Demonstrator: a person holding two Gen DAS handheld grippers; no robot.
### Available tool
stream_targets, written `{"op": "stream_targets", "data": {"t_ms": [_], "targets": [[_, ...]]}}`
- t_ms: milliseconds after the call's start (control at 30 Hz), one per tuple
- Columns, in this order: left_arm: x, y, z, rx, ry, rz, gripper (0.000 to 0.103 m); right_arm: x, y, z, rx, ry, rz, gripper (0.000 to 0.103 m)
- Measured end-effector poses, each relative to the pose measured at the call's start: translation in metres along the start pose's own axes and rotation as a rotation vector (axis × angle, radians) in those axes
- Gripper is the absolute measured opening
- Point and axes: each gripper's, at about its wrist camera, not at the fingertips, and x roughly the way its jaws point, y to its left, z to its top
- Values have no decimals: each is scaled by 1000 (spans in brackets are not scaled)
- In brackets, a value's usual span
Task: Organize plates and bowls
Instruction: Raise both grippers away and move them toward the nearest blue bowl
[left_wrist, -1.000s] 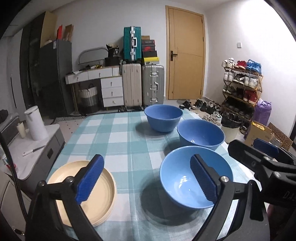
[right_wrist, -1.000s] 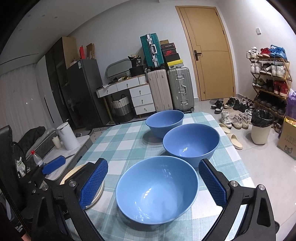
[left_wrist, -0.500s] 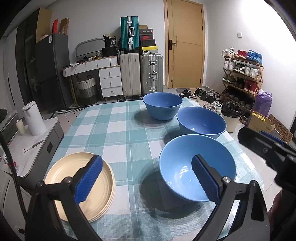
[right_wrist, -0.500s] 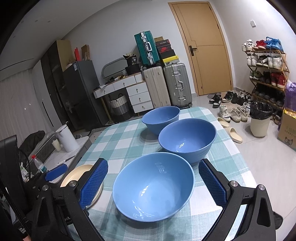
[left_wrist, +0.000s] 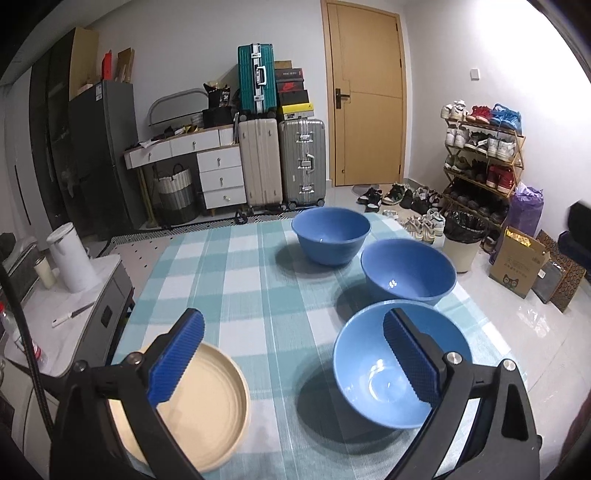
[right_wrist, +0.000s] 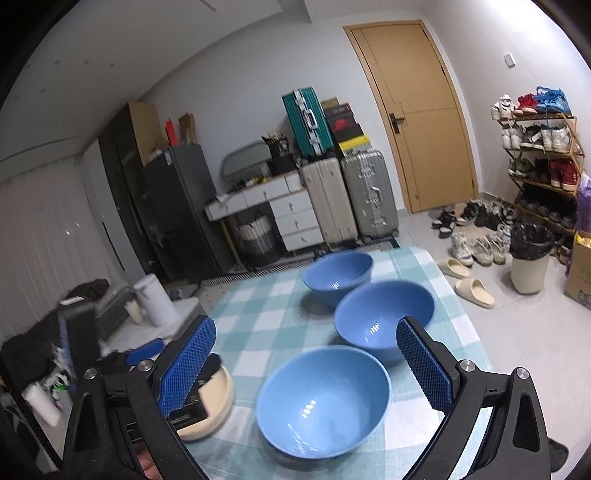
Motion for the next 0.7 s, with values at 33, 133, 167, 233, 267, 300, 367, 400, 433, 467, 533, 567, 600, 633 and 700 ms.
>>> {"op": "stream_targets", "data": {"t_ms": [33, 133, 167, 233, 267, 300, 367, 400, 433, 467, 533, 567, 600, 633, 700], "targets": [[0, 0, 5, 7, -2, -2, 100, -4, 2, 6, 2, -6, 14, 100], [2, -3, 15, 41, -9, 6, 102, -15, 6, 25, 14, -17, 43, 100], [3, -6, 18, 64, -13, 14, 102, -18, 7, 29, 17, -17, 47, 100], [3, -9, 25, 89, -19, 9, 102, -21, 8, 41, 17, -6, 33, 100], [5, -10, 29, 89, -12, -17, 102, -22, 9, 48, 6, -10, 26, 100], [7, -9, 32, 83, -4, -38, 103, -24, 9, 53, -4, -18, 28, 100], [16, -7, 41, 59, 32, -80, 103, -27, 13, 65, -33, -40, 21, 100], [21, -6, 45, 47, 44, -83, 103, -27, 14, 70, -47, -48, 17, 100], [26, -6, 49, 43, 51, -84, 103, -26, 15, 75, -56, -51, 14, 100], [31, -8, 53, 49, 58, -83, 103, -23, 13, 80, -60, -51, 11, 100], [44, -11, 61, 68, 73, -68, 103, -14, 9, 89, -63, -46, 3, 100], [50, -12, 64, 78, 78, -64, 103, -9, 5, 93, -61, -41, -5, 100], [55, -13, 66, 84, 82, -57, 103, -2, 0, 98, -54, -33, -11, 100], [63, -15, 70, 93, 90, -50, 103, 4, -6, 101, -46, -22, -10, 100], [77, -18, 75, 107, 116, -62, 103, 22, -21, 108, -12, 17, 5, 100]]}}
